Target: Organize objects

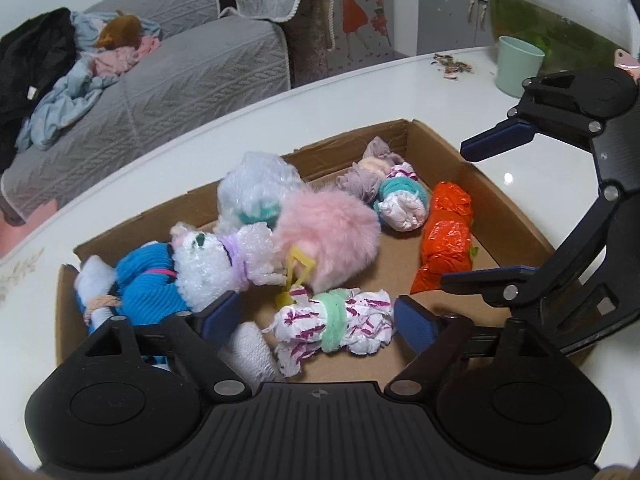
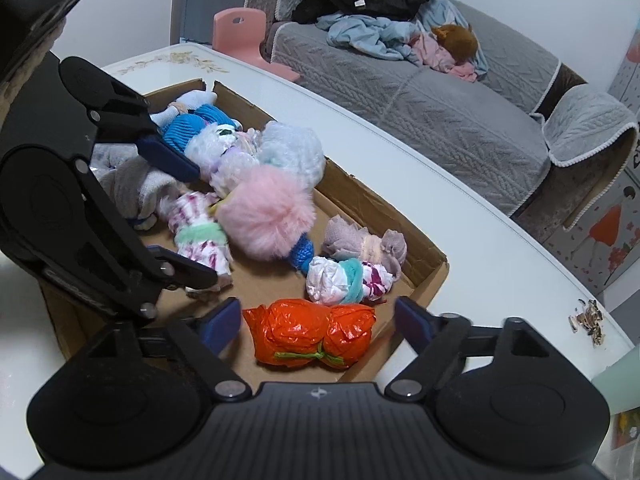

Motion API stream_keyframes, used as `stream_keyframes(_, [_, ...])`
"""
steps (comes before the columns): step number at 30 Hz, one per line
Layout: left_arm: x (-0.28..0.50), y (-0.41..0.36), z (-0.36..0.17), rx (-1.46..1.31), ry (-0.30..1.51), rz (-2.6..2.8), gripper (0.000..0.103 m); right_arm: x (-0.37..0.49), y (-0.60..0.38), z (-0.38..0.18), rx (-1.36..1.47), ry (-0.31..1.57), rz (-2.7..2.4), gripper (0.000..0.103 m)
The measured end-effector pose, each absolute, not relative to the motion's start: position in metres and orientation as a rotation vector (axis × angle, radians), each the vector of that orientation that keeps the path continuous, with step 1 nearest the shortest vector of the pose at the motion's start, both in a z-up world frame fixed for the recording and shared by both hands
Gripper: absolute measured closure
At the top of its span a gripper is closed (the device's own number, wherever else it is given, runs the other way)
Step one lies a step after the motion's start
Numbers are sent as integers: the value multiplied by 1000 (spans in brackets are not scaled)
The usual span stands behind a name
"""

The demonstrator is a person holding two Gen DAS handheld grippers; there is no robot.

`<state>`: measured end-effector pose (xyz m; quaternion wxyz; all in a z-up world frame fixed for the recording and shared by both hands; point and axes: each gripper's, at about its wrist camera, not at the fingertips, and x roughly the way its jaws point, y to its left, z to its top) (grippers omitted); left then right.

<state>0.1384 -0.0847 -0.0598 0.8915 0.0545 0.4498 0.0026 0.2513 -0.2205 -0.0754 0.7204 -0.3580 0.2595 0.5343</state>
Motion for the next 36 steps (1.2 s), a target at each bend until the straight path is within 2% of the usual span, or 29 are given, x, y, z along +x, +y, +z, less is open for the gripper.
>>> stream_keyframes(2, [134,-84,-55,116,931,14,9,250,-222,-71,-783,571,1198,16])
stream_keyframes(8, [114,-79,-34,107,937,61,6,237,-221,-57,-770,563,1229,13])
stream_keyframes(10, [102,-73,-25,76,939,91,3,230,-222,-51,-745,561,1227,10])
stream_keyframes(12, [90,-66,-17,37,937,129,1,224,-222,-44,-708,574,1212,1])
stream_keyframes(20, [56,-47,14,-113,954,297,1,195,-223,-24,-523,668,1065,1])
stream_keyframes(26, [25,-43,19,-229,1000,387,1,187,-238,-26,-275,872,917,1])
stream_keyframes(33, [9,-49,6,-204,1027,339,1,173,-241,-33,-265,939,825,1])
stream_keyframes(36, [3,-56,6,-180,1000,315,1,169,-243,-36,-334,898,802,1])
